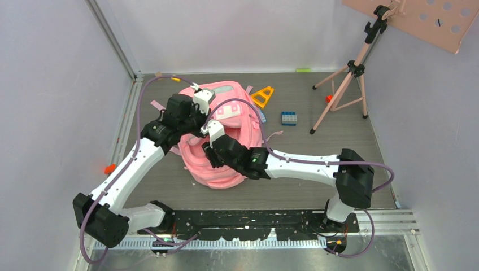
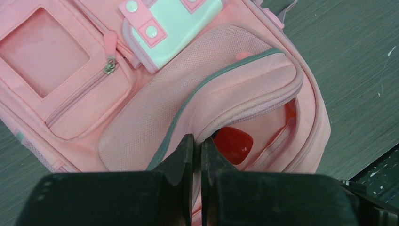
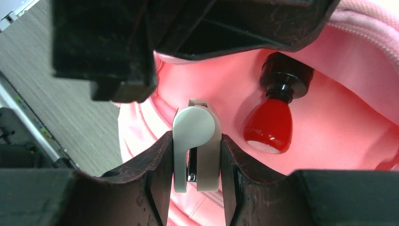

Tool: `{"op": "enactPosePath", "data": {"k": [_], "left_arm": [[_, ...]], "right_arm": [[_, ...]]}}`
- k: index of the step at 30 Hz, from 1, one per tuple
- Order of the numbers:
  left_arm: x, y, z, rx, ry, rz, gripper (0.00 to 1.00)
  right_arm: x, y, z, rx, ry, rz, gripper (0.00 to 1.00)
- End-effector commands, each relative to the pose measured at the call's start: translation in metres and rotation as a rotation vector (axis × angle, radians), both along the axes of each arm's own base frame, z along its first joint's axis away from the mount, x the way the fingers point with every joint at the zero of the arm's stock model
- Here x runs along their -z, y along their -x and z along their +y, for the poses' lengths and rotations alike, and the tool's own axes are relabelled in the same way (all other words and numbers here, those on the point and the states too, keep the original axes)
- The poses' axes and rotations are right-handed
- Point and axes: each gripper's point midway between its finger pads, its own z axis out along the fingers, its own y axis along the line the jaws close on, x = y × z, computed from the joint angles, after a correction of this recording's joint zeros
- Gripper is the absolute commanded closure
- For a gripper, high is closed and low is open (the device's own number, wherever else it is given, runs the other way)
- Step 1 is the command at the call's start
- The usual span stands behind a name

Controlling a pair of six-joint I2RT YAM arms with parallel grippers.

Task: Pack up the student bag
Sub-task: Place the stationery in the student bag.

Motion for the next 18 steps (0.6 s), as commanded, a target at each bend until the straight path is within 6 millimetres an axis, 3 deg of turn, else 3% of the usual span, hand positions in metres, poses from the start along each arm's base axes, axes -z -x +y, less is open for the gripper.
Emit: {"op": "enactPosePath", "data": {"k": [1,9,18], "left_arm": [[-0.045,-0.008,-0.011,0.012,0.123,-0.128,1.00],[-0.044,-0.009,-0.010,0.010,0.123,-0.124,1.00],[-0.044,-0.009,-0.010,0.007,0.128,-0.119,1.00]], "right_arm": [[-0.035,-0.025,0.014,0.067,-0.094,-0.114,0.61],[-0.041,-0.046,0.013,0.148,-0.090,-0.211,0.61],[-0.019,-0.056,0.012,0.199,-0.067,-0.243,0.55]]}}
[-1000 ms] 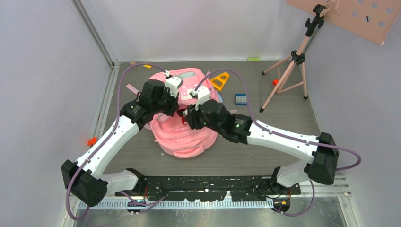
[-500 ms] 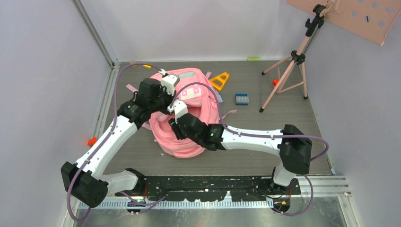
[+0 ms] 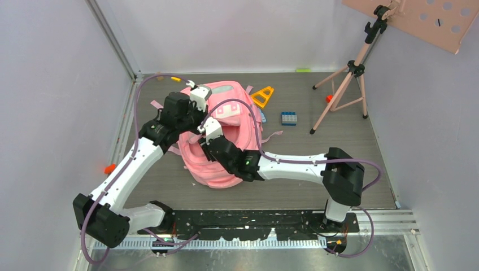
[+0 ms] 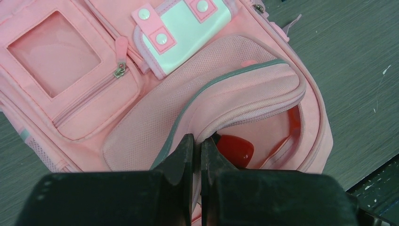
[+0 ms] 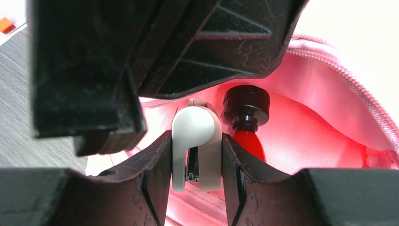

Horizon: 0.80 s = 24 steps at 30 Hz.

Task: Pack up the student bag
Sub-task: Place the stationery in the student bag.

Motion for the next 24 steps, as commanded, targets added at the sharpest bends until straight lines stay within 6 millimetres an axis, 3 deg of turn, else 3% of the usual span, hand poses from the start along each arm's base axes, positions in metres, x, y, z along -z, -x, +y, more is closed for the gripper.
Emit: {"op": "enactPosePath", "data": {"k": [1,7,14,21,24], "left_arm": [[-0.037,0.000,-0.015,0.053,0.085,-0.110,1.00],[-0.037,-0.001,-0.015,0.052,0.086,-0.110,1.00],[-0.036,-0.003,-0.011,0.035,0.080,-0.111,1.00],[-0.032,-0.010,0.000,-0.025,0.057,-0.105,1.00],[-0.028,-0.014,0.007,-0.064,0.032,-0.101,1.00]], "right_arm": [[-0.010,-0.018,0.005,0.054,-0.054,-0.061,0.52],[-0.008,-0.019,0.001,0.066,-0.050,-0.063,0.39],[-0.016,-0.013,-0.007,0.065,-0.080,-0.067,0.37],[-0.046,0.017,-0.020,-0.003,-0.117,-0.090,0.36],[-0.064,0.025,-0.036,0.001,-0.138,-0.081,0.35]]}}
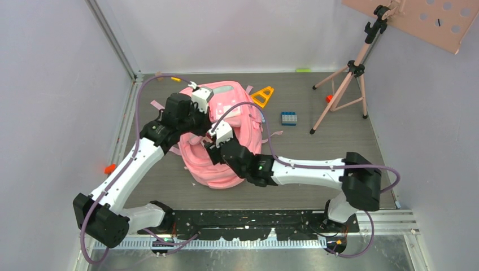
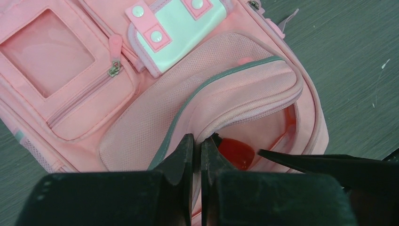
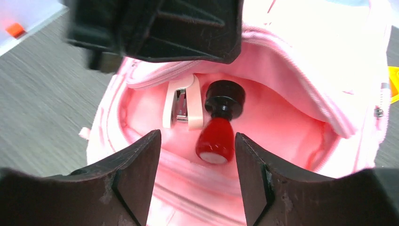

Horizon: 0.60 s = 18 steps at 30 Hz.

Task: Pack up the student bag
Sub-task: Place the stationery in the student bag.

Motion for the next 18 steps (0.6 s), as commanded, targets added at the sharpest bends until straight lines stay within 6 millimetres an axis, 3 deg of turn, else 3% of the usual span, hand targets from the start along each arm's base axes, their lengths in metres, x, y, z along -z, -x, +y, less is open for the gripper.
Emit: {"op": "enactPosePath", "data": {"k": [1,5,6,7,8,12,13,15,18], "left_arm": [[-0.028,-0.017,0.011,-0.089,0.017,-0.105,1.00],[-0.027,-0.022,0.028,-0.167,-0.048,-0.112,1.00],[-0.030,-0.022,0.032,-0.181,-0.055,-0.125,1.00],[-0.034,-0.021,0.036,-0.195,-0.058,-0.140,1.00],[-0.038,-0.020,0.040,-0.207,-0.060,-0.154,1.00],[-0.060,-0.004,0.051,-0.216,-0.040,-0.227,1.00],[-0.067,0.002,0.053,-0.214,-0.033,-0.247,1.00],[-0.076,0.014,0.060,-0.211,-0.030,-0.279,1.00],[-0.082,0.033,0.073,-0.220,-0.052,-0.279,1.00]], "right_arm": [[-0.060,0.015,-0.019,0.001,-0.121,-0.032,0.35],[-0.084,0.019,-0.049,0.054,-0.165,-0.022,0.29],[-0.096,0.016,-0.060,0.091,-0.193,-0.027,0.27],[-0.092,0.016,-0.068,0.104,-0.161,-0.014,0.25],[-0.102,0.008,-0.079,0.133,-0.184,-0.006,0.25],[-0.095,-0.024,-0.124,0.236,-0.159,0.103,0.24],[-0.089,-0.030,-0.134,0.259,-0.144,0.127,0.24],[-0.077,-0.060,-0.170,0.355,-0.136,0.174,0.24],[-0.060,-0.085,-0.201,0.442,-0.115,0.238,0.24]]}}
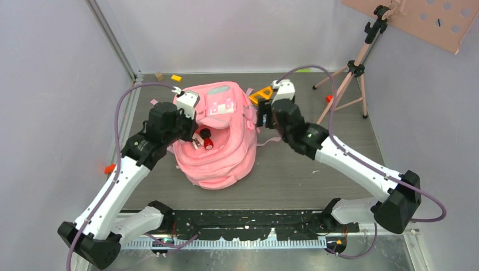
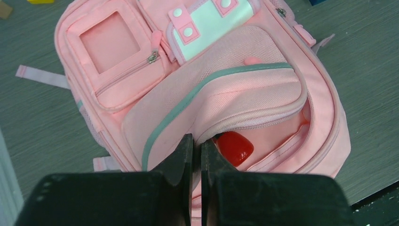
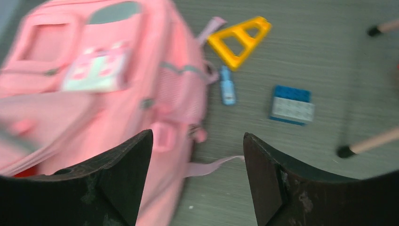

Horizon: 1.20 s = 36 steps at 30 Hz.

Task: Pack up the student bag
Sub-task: Place the stationery in the student bag, then pick up the stationery from the center of the board.

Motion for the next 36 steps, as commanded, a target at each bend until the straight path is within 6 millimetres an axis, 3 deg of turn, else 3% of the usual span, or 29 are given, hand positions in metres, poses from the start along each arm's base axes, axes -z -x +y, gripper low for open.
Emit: {"op": "enactPosePath", "data": {"k": [1,7,8,9,10,11,12,13,14,15,19,23,36], "left_arm": [[-0.051,0.020,0.038,-0.108,0.002,-0.153,1.00],[-0.052,0.043,0.045,-0.089,0.003,-0.134,1.00],[-0.052,0.045,0.044,-0.084,0.006,-0.133,1.00],[-0.052,0.045,0.044,-0.083,0.008,-0.131,1.00],[-0.052,0.045,0.044,-0.084,0.010,-0.131,1.00],[-0.052,0.045,0.044,-0.085,0.013,-0.131,1.00],[-0.052,0.044,0.043,-0.087,0.014,-0.128,1.00],[-0.052,0.044,0.043,-0.088,0.017,-0.129,1.00],[-0.052,0.043,0.043,-0.089,0.020,-0.131,1.00],[-0.052,0.042,0.042,-0.091,0.023,-0.132,1.00],[-0.052,0.040,0.041,-0.091,0.027,-0.135,1.00],[-0.050,0.038,0.038,-0.082,0.028,-0.132,1.00],[-0.046,0.034,0.029,-0.042,0.033,-0.121,1.00]], "right_arm": [[0.027,-0.027,-0.049,0.114,0.012,0.164,0.25],[0.080,-0.071,-0.077,0.182,0.019,0.318,0.30],[0.096,-0.076,-0.076,0.183,0.045,0.355,0.31],[0.097,-0.083,-0.075,0.176,0.054,0.357,0.32],[0.116,-0.087,-0.074,0.175,0.086,0.399,0.34],[0.115,-0.093,-0.072,0.167,0.095,0.398,0.35],[0.133,-0.096,-0.070,0.160,0.122,0.441,0.37],[0.130,-0.102,-0.066,0.153,0.126,0.435,0.38],[0.152,-0.105,-0.063,0.141,0.151,0.485,0.38],[0.147,-0.111,-0.059,0.130,0.151,0.476,0.40],[0.179,-0.124,-0.046,0.095,0.181,0.552,0.44],[0.193,-0.135,-0.034,0.066,0.177,0.577,0.44],[0.221,-0.158,-0.019,0.038,0.205,0.627,0.47]]}}
